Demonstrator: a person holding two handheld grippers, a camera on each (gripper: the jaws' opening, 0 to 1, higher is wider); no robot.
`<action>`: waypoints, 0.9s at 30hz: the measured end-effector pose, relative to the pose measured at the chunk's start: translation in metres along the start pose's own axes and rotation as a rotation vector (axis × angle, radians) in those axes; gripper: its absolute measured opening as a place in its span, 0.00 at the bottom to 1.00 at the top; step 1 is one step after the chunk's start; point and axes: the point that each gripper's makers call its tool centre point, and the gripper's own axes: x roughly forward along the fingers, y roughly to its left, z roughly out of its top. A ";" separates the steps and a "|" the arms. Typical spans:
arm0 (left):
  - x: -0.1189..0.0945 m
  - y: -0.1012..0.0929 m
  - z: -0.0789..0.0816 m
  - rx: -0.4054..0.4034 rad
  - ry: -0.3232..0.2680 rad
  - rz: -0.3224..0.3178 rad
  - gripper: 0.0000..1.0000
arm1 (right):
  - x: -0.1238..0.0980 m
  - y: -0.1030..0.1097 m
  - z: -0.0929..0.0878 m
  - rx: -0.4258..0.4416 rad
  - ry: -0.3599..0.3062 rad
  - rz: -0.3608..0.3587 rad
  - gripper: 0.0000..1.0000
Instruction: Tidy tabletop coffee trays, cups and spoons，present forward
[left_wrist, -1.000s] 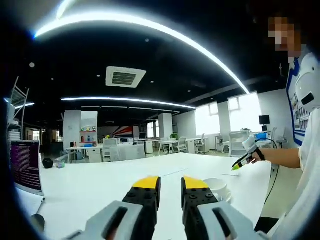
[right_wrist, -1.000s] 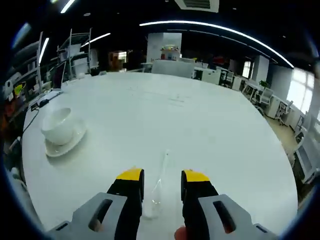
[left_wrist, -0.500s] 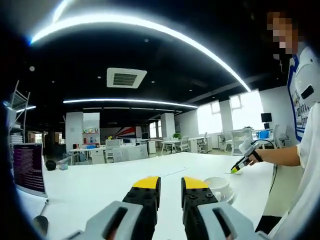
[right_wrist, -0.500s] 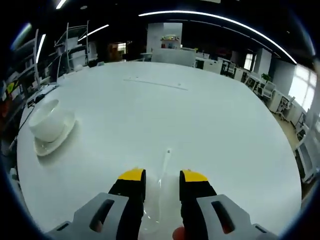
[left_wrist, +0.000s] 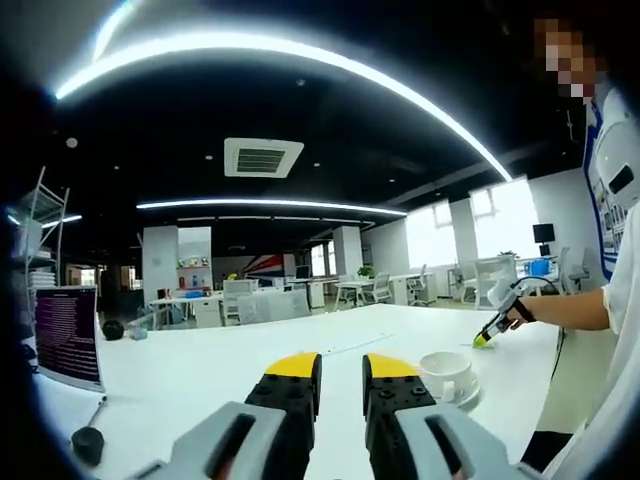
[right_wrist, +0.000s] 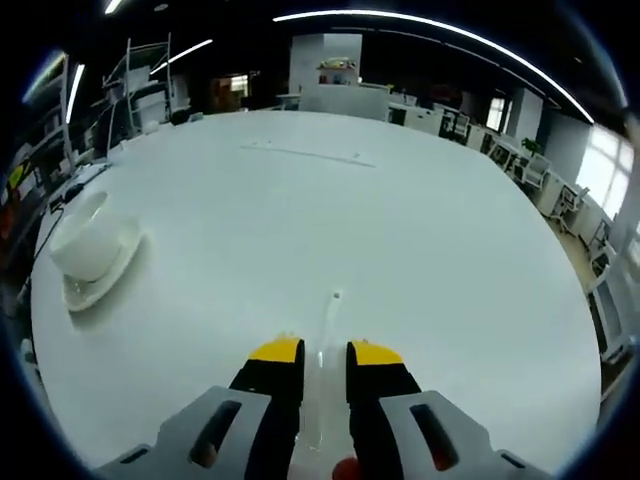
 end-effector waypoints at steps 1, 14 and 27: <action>0.000 0.000 0.000 -0.001 -0.001 0.002 0.19 | 0.000 0.001 0.000 0.011 0.009 0.004 0.14; -0.001 0.006 -0.005 -0.023 0.002 0.028 0.19 | 0.000 -0.001 0.001 0.015 0.009 -0.023 0.06; 0.002 0.013 -0.005 -0.037 0.004 0.044 0.19 | 0.004 -0.006 0.001 0.096 -0.022 -0.019 0.05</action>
